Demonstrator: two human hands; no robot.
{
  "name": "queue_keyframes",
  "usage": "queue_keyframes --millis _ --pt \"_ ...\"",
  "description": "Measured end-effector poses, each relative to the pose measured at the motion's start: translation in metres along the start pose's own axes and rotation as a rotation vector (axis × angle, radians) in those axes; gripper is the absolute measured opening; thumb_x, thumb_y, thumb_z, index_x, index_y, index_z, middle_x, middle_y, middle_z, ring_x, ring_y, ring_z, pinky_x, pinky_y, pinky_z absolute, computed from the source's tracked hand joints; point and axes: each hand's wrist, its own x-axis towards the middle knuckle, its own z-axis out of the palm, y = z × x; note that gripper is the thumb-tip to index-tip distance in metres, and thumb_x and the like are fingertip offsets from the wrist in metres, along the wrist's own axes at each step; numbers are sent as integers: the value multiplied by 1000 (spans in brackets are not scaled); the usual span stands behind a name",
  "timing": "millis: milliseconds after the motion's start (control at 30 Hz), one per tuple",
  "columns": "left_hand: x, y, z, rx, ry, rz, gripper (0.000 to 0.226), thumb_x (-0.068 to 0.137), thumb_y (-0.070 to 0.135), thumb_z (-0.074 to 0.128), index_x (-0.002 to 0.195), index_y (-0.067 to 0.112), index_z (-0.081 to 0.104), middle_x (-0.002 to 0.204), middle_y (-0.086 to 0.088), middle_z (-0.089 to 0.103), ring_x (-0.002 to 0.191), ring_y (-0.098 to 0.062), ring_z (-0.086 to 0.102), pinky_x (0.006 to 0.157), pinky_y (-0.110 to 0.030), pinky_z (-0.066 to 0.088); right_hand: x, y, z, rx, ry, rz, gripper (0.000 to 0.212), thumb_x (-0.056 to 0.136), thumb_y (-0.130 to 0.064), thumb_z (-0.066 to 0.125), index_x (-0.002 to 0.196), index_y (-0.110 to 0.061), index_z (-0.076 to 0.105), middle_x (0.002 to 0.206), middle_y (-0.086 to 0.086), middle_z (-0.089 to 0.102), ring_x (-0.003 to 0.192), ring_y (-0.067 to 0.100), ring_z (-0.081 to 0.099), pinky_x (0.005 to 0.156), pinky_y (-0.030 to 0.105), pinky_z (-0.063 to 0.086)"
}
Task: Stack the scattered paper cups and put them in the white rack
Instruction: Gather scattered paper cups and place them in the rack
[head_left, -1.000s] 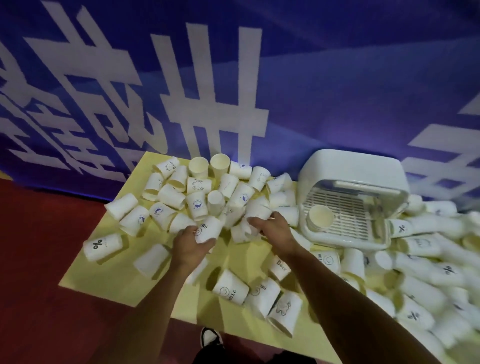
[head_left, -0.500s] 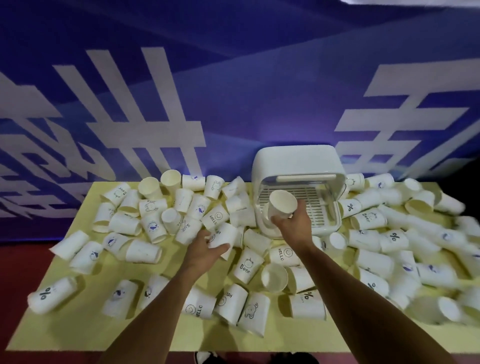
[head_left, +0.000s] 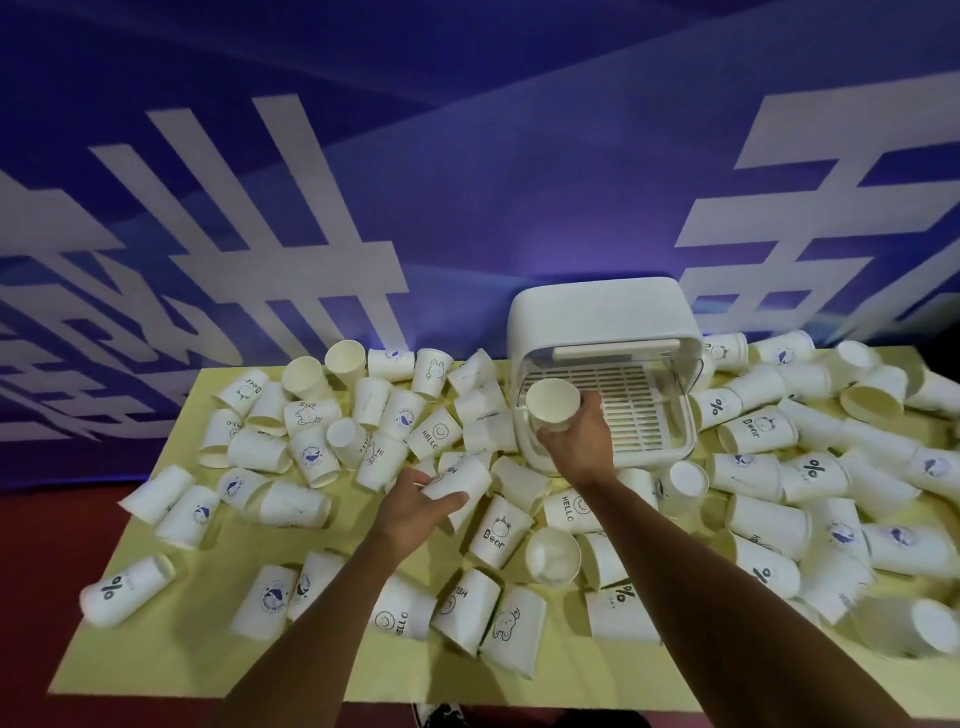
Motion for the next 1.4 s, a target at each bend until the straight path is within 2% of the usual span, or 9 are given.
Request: queue_keyframes --millis 67,133,233,300,433,700,967,1167,1400 --pt "0 3 -1 -32 -7 -11 59 74 41 83 116 19 49 96 7 61 85 -12 65 79 -33 53 -1 3 0 -30 -9 14 70 70 -19 87 127 -15 46 110 -4 57 108 23 60 82 30 47" --pt "0 6 1 -82 -30 -16 63 69 47 82 115 18 50 101 1 63 93 -21 67 89 -40 54 -4 7 -1 -122 1 -21 82 71 -19 86 139 -11 42 128 4 56 123 26 52 97 36 48" --pt "0 15 5 -178 -70 -20 65 61 53 79 111 21 53 108 -4 64 94 -23 71 92 -45 56 -15 7 -5 -248 29 -260 77 75 -21 80 141 -14 42 137 6 50 127 25 46 105 36 43" --pt "1 22 10 -255 -90 -36 63 64 51 79 113 21 54 113 -5 63 96 -22 70 90 -44 58 -23 2 -7 -261 -95 -439 64 75 -21 77 133 -20 48 130 1 54 120 20 49 99 35 47" --pt "5 39 19 -398 -146 -84 58 75 45 81 119 18 55 118 -6 63 103 -22 69 76 -32 61 -37 1 -7 -354 -384 -644 70 78 -29 79 142 -19 52 146 2 51 135 18 44 111 30 37" --pt "1 55 25 -499 -307 -48 50 77 59 71 115 27 67 110 -4 74 97 -21 72 69 -31 58 -37 -2 -11 -534 -339 -726 80 78 -38 77 148 -22 43 155 -1 41 142 19 36 114 39 34" --pt "6 61 25 -447 -228 -14 47 93 61 51 111 20 66 94 -1 77 83 -17 75 76 -35 55 -29 -1 -22 -303 -154 -571 68 76 -39 78 136 -26 49 127 -3 59 116 15 48 94 31 42" --pt "9 42 17 -334 -186 -23 46 78 61 65 106 25 70 99 1 75 86 -14 73 71 -29 54 -14 2 -26 -96 -63 -290 62 71 -34 77 122 -37 42 109 -15 58 98 12 58 75 29 47" --pt "6 23 11 -295 -184 -15 32 86 52 67 104 26 69 99 1 76 85 -12 72 74 -29 53 -9 1 -15 -41 -39 -201 69 74 -27 80 125 -38 34 108 -12 59 94 15 59 77 31 49"
